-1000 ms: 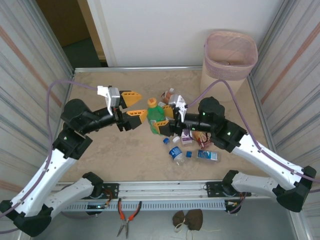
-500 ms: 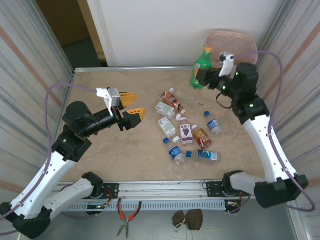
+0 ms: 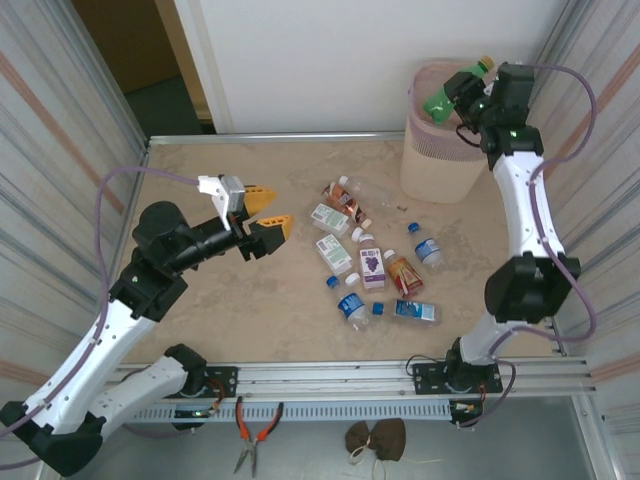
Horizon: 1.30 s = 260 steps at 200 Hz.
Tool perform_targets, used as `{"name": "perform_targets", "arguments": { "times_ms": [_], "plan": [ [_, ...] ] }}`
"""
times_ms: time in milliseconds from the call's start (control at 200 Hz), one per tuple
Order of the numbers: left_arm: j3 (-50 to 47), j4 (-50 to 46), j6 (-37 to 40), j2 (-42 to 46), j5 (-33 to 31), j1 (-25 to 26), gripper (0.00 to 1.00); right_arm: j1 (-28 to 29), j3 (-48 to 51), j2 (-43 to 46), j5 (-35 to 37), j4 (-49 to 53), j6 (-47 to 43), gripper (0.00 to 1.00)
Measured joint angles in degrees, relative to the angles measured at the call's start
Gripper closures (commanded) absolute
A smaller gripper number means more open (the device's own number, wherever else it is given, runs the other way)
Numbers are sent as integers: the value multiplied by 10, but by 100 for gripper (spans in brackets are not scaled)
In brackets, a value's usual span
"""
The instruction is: Put the plastic bottles in the bin
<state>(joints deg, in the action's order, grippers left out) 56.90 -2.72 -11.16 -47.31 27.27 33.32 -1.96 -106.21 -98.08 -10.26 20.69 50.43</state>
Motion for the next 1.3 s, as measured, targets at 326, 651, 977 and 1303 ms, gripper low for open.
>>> {"name": "perform_targets", "arguments": {
  "times_ms": [326,651,977,1303],
  "plan": [
    [-14,9,-3,0,-8,-4,27,4,-236,-132,135,214,179,60],
    [-33,27,-14,0,-19,-10,27,6,-354,-230,182,346,304,59],
    [-51,32,-27,1,-25,-13,27,4,-388,-273,180,364,362,44],
    [-53,42,-33,1,-29,-19,26,3,-391,-279,180,364,380,27]
  ]
}}
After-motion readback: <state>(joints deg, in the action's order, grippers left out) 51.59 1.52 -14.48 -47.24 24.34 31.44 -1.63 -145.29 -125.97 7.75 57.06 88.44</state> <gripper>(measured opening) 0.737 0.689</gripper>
